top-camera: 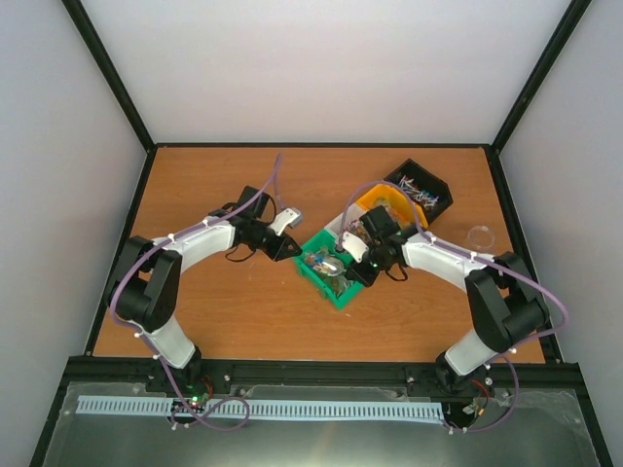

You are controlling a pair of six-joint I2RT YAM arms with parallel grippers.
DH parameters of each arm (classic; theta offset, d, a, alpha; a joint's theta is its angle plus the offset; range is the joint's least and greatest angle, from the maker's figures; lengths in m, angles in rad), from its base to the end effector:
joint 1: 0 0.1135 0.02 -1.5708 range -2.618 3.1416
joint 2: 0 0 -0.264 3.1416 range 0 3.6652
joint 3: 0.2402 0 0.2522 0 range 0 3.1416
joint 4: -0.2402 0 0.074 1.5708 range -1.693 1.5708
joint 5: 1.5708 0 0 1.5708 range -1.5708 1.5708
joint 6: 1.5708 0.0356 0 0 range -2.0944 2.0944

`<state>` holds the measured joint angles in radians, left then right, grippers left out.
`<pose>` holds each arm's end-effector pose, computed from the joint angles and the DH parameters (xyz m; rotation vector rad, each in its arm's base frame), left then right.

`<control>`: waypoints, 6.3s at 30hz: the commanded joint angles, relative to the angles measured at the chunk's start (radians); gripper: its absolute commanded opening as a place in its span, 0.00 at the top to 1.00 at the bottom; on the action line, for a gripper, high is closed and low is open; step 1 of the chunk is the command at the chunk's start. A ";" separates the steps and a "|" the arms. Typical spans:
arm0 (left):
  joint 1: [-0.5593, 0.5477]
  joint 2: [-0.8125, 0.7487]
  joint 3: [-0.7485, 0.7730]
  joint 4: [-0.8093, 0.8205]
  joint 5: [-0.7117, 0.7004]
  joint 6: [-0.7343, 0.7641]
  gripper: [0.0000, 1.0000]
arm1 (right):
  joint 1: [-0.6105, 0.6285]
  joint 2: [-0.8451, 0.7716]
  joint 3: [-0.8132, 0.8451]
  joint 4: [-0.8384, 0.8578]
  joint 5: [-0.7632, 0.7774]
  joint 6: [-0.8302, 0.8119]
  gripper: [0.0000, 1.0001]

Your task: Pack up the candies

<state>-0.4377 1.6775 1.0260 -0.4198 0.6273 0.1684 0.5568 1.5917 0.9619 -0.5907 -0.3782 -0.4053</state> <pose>0.2887 -0.1582 0.1849 0.9761 2.4047 -0.9199 0.2440 0.1674 0.1811 -1.3640 2.4108 0.5654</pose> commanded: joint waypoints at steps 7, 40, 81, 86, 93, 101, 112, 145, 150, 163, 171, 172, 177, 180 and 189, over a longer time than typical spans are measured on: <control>0.012 -0.032 0.013 -0.129 0.099 0.049 0.98 | -0.061 -0.088 -0.140 0.349 -0.145 -0.039 0.97; 0.063 -0.149 0.118 -0.197 0.075 0.121 0.53 | -0.216 -0.271 -0.059 -0.119 -0.209 -0.370 0.97; 0.063 -0.144 0.166 -0.272 0.224 0.270 0.40 | -1.402 -0.309 0.419 -0.913 -0.210 -1.120 0.97; 0.063 -0.147 0.138 -0.240 0.240 0.264 0.40 | -1.527 -0.284 0.407 -0.913 -0.177 -1.170 0.97; 0.065 -0.118 0.146 -0.230 0.254 0.266 0.40 | -1.603 -0.277 0.422 -0.914 -0.105 -1.181 0.97; 0.065 -0.105 0.153 -0.228 0.279 0.264 0.40 | -1.591 -0.227 0.473 -0.914 -0.073 -1.126 0.97; 0.071 -0.119 0.137 -0.222 0.279 0.257 0.40 | -1.503 -0.149 0.522 -0.903 -0.048 -1.036 0.97; 0.073 -0.117 0.131 -0.222 0.284 0.259 0.40 | -1.363 -0.124 0.556 -0.873 0.144 -0.922 0.97; 0.073 -0.119 0.129 -0.225 0.284 0.260 0.40 | -1.340 -0.114 0.569 -0.877 0.165 -0.907 0.97; 0.074 -0.118 0.131 -0.227 0.288 0.261 0.40 | -1.279 -0.095 0.601 -0.885 0.229 -0.873 0.97; 0.073 -0.113 0.130 -0.225 0.290 0.260 0.40 | -1.256 -0.077 0.632 -0.895 0.265 -0.859 0.97; 0.074 -0.112 0.131 -0.224 0.291 0.258 0.40 | -1.252 -0.076 0.633 -0.896 0.272 -0.859 0.97; 0.073 -0.111 0.133 -0.222 0.294 0.257 0.41 | -1.230 -0.069 0.643 -0.905 0.295 -0.853 0.97; 0.074 -0.109 0.132 -0.221 0.293 0.257 0.41 | -1.213 -0.065 0.649 -0.907 0.306 -0.846 0.97; 0.074 -0.113 0.131 -0.223 0.290 0.260 0.41 | -1.197 -0.052 0.660 -0.914 0.344 -0.836 0.97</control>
<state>-0.3702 1.5700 1.1538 -0.6579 0.8883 0.4072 -0.6525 1.5280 1.5925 -1.4876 -0.0658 -1.2514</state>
